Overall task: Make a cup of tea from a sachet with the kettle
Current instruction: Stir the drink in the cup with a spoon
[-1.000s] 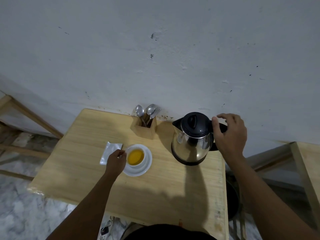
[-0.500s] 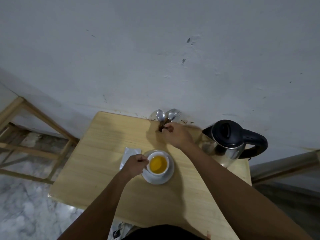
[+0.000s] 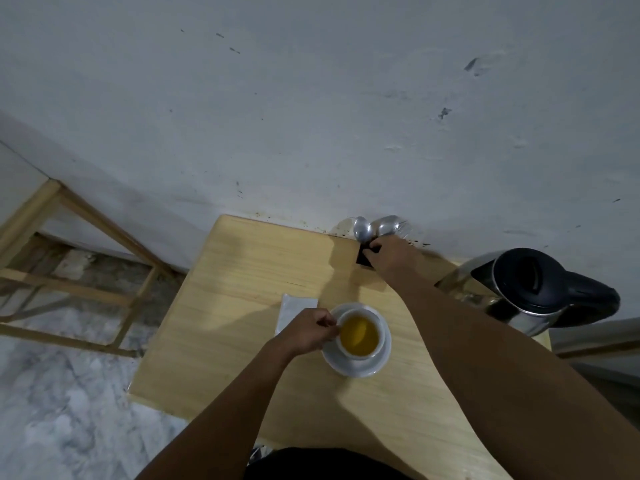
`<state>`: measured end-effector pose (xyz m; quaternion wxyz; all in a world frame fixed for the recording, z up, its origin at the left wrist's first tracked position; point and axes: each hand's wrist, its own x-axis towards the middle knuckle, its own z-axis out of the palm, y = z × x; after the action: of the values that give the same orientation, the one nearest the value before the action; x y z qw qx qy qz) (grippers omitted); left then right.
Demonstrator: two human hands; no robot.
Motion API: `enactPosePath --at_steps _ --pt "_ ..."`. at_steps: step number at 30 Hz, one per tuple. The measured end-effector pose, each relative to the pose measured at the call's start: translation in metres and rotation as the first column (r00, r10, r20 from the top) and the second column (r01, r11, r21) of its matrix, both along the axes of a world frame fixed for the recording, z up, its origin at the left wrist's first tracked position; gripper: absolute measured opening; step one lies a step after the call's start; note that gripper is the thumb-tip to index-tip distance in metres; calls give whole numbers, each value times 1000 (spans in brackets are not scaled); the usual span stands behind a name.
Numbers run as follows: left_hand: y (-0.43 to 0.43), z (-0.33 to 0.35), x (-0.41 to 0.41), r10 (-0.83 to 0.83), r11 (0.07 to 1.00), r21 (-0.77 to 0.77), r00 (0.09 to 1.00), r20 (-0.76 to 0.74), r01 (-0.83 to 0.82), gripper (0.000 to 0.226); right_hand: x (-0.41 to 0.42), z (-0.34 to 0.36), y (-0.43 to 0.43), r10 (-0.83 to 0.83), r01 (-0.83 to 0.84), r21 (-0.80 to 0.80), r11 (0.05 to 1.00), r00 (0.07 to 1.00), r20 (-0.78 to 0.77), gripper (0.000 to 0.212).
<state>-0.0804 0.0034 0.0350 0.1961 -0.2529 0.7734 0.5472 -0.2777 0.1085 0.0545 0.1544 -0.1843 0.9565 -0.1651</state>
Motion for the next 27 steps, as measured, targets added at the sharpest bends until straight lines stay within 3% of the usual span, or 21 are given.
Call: enactPosePath --at_steps 4,9,12,14,16,19,22,27 --pt "-1 -3 1 1 1000 12 1000 -20 -1 10 1 -8 -1 -45 43 -22 999 997 -70 21" --pt "0 -9 3 32 999 4 999 -29 -32 12 18 -1 9 -164 110 -265 958 968 -191 26" --pt "-1 -14 4 41 999 16 998 -39 -41 18 35 32 21 -230 -12 -549 836 900 -370 20" --pt "-2 -17 5 47 999 25 998 -44 -46 24 48 55 35 -245 -73 -726 683 914 -322 15" --pt "-1 -18 6 52 998 25 997 -57 -51 24 64 73 51 -244 -17 -787 616 946 -211 18" --pt "0 -18 9 72 997 48 993 -96 -68 18 88 82 74 -139 -16 -747 665 980 -145 10" --pt "3 -18 12 66 997 49 991 -119 -61 15 108 69 96 -16 -18 -597 802 998 -53 12" --pt "6 -24 16 75 997 24 981 -178 -72 16 136 38 119 14 41 -393 918 991 137 16"
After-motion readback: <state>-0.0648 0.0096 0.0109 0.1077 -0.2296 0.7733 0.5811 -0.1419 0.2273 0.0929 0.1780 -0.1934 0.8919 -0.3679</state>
